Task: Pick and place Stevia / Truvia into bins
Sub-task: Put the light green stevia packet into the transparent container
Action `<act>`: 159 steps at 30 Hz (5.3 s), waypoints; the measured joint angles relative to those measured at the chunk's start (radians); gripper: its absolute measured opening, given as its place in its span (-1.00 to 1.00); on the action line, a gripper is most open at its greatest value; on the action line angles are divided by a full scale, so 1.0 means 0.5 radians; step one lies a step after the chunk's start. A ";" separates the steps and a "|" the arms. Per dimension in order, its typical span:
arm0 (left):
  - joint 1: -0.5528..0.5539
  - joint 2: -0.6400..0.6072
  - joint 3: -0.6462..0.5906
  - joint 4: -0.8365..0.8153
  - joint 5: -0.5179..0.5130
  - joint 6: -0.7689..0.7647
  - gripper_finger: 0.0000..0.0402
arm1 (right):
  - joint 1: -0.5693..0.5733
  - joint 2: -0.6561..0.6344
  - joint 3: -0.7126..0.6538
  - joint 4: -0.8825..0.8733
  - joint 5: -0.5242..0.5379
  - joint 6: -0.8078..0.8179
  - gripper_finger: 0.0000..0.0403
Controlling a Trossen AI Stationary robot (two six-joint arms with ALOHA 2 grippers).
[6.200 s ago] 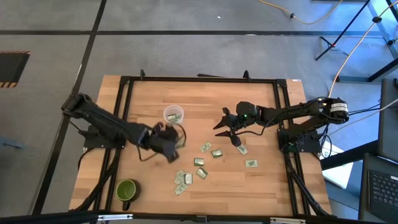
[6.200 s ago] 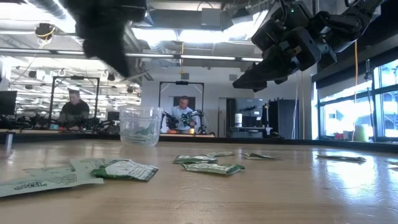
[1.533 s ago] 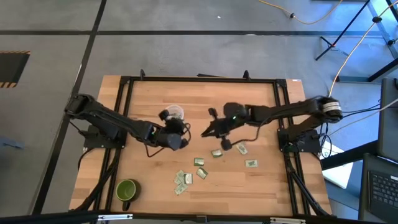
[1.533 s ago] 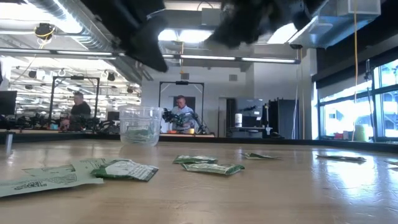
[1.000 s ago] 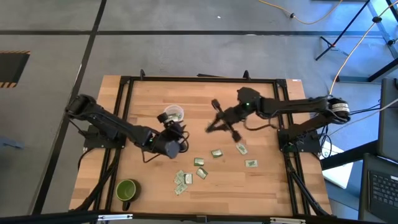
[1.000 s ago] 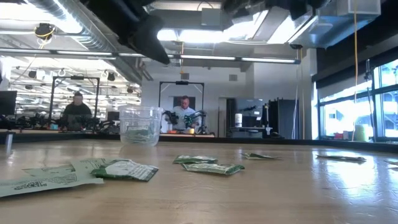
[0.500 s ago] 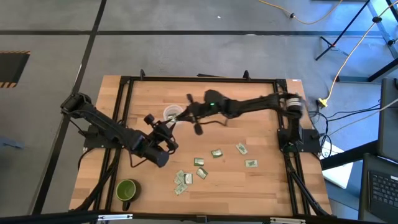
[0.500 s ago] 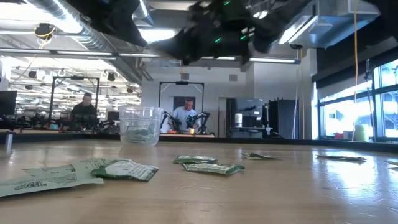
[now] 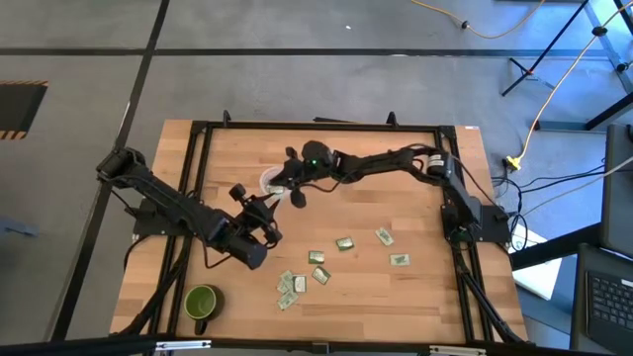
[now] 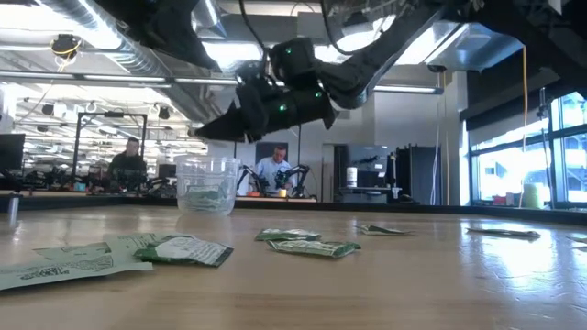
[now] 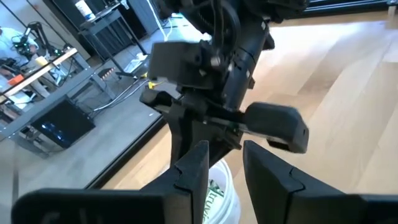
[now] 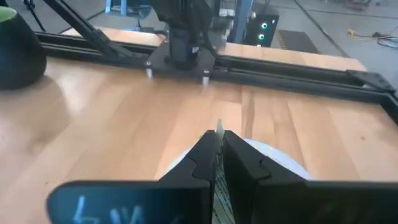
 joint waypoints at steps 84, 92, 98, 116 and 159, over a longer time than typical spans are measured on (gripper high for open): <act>0.108 0.601 0.002 0.763 2.254 1.065 -0.53 | 0.543 -1.894 -1.779 -0.107 0.468 0.415 -0.38; 0.090 0.648 0.001 0.815 2.264 1.052 -0.53 | 0.543 -1.893 -1.779 -0.106 0.502 0.415 -0.38; 0.077 0.747 0.002 0.886 2.264 1.051 -0.53 | 0.543 -1.893 -1.779 -0.109 0.505 0.412 -0.38; 0.079 0.852 0.009 0.811 2.253 1.047 -0.86 | 0.543 -1.893 -1.779 -0.109 0.504 0.413 -0.38; 0.530 0.445 -0.002 -0.071 2.099 0.782 -0.97 | 0.541 -1.757 -1.779 -0.089 0.503 0.358 -0.38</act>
